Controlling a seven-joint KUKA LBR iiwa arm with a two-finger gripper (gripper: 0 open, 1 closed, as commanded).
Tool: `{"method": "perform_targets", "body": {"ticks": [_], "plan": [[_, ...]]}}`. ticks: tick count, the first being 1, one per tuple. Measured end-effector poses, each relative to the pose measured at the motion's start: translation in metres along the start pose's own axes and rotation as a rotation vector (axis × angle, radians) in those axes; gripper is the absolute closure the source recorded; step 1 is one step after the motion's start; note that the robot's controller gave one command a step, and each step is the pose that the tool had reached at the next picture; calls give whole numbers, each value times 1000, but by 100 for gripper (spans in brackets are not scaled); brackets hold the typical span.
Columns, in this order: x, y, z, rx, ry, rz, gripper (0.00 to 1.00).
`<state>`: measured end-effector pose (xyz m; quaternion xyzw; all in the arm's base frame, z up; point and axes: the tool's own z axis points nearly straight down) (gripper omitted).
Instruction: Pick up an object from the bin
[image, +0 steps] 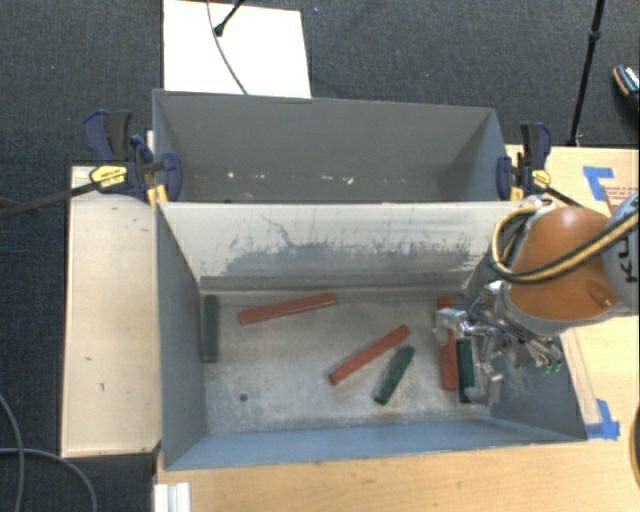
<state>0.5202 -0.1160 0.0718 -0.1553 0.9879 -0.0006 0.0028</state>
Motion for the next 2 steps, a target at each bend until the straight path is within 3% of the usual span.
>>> {"method": "perform_targets", "body": {"ticks": [1, 2], "plan": [[13, 12, 0, -2, 4, 163, 0], [11, 12, -3, 0, -1, 158, 100]]}}
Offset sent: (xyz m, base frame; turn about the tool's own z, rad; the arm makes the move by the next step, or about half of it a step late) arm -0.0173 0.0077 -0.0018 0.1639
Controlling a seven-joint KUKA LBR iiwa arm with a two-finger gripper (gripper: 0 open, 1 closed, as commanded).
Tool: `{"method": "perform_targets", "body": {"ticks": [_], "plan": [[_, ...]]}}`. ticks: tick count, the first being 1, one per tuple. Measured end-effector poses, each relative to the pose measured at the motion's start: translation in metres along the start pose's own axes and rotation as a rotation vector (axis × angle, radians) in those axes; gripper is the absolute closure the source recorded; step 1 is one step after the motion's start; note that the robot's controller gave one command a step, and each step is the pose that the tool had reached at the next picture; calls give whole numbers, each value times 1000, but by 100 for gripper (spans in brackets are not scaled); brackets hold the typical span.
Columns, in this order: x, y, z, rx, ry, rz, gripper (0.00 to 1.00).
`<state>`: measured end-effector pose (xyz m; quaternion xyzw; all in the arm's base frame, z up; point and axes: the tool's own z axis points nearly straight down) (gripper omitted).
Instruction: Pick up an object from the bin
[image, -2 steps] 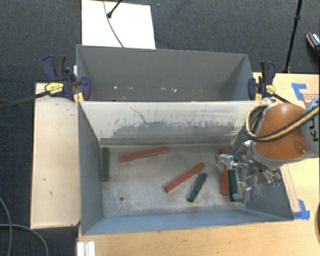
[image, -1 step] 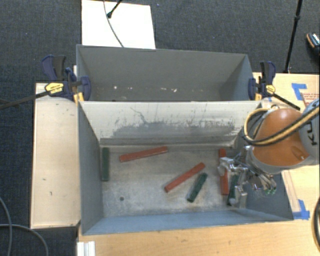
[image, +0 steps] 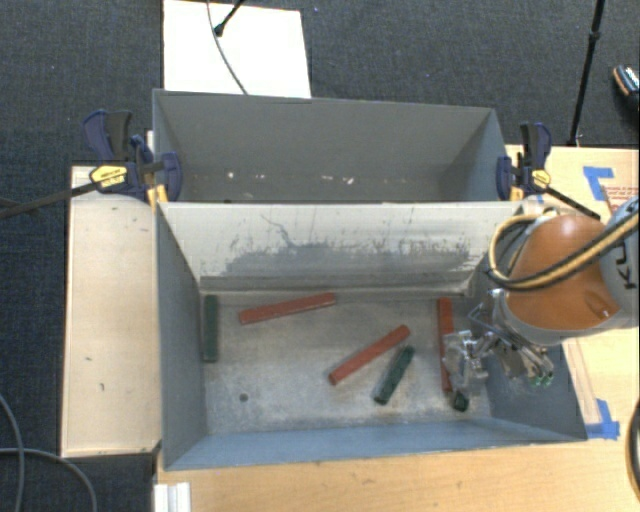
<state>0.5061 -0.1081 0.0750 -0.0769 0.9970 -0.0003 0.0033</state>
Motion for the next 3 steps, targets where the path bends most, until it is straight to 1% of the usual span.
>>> {"method": "perform_targets", "body": {"ticks": [1, 2, 3], "plan": [[2, 0, 3, -2, 6, -3, 0], [8, 123, 3, -2, -3, 174, 0], [-17, 178, -20, -5, 0, 119, 0]]}}
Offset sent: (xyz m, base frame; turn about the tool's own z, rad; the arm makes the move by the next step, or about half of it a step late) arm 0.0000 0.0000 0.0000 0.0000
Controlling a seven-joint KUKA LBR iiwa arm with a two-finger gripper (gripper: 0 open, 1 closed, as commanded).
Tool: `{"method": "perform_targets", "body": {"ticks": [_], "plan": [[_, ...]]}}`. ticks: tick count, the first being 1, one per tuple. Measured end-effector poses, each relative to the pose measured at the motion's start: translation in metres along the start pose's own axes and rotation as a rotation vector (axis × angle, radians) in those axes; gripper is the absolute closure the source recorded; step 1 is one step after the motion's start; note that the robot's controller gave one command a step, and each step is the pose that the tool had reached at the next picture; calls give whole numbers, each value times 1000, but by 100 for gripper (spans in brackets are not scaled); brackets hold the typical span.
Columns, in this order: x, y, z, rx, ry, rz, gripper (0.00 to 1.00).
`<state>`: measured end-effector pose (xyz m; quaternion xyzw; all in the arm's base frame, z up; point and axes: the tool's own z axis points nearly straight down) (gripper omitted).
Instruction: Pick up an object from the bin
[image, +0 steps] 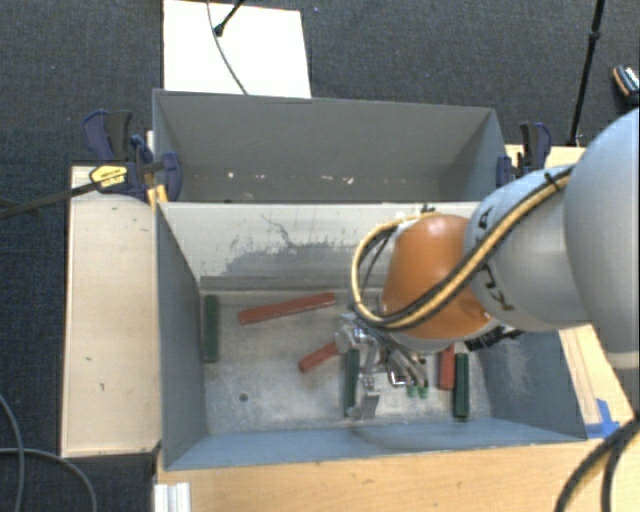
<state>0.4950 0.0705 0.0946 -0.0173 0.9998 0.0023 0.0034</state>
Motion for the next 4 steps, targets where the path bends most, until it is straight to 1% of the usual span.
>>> {"method": "perform_targets", "body": {"ticks": [1, 2, 3, 4], "plan": [[-26, 42, 26, 2, 1, -45, 0], [-34, -4, 24, 5, 0, 7, 0], [-34, -1, 24, 4, 0, 0, 100], [-21, 27, -71, 4, 5, 58, 100]]}}
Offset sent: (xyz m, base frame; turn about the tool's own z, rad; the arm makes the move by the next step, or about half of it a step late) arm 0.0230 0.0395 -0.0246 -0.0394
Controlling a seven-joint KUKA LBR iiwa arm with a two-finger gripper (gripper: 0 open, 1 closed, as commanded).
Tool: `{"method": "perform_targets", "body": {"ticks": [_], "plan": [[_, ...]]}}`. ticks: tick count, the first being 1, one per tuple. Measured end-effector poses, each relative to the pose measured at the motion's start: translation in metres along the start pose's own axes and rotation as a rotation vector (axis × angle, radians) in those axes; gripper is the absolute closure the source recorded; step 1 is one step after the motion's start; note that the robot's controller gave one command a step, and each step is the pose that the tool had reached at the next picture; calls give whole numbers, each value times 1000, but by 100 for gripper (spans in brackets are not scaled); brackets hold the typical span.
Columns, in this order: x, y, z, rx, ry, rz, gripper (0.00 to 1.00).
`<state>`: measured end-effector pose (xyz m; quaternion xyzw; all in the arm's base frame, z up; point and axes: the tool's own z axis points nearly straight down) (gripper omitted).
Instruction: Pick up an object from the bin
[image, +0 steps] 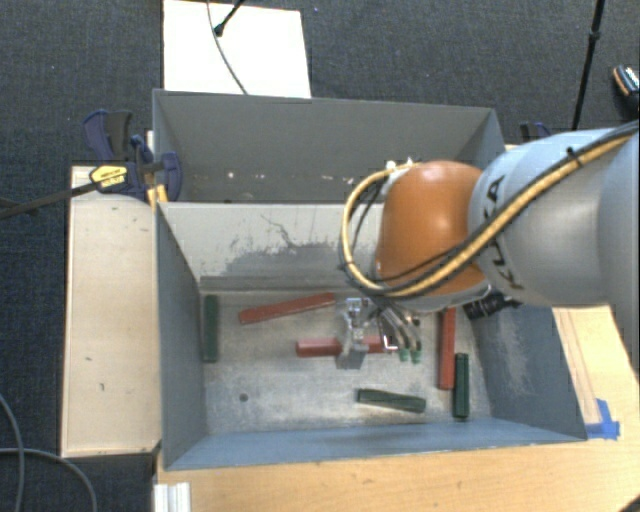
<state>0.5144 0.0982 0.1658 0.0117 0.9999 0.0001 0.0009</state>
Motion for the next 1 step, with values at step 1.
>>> {"method": "perform_targets", "body": {"ticks": [1], "plan": [[-21, 42, -105, -5, -11, 12, 100]]}}
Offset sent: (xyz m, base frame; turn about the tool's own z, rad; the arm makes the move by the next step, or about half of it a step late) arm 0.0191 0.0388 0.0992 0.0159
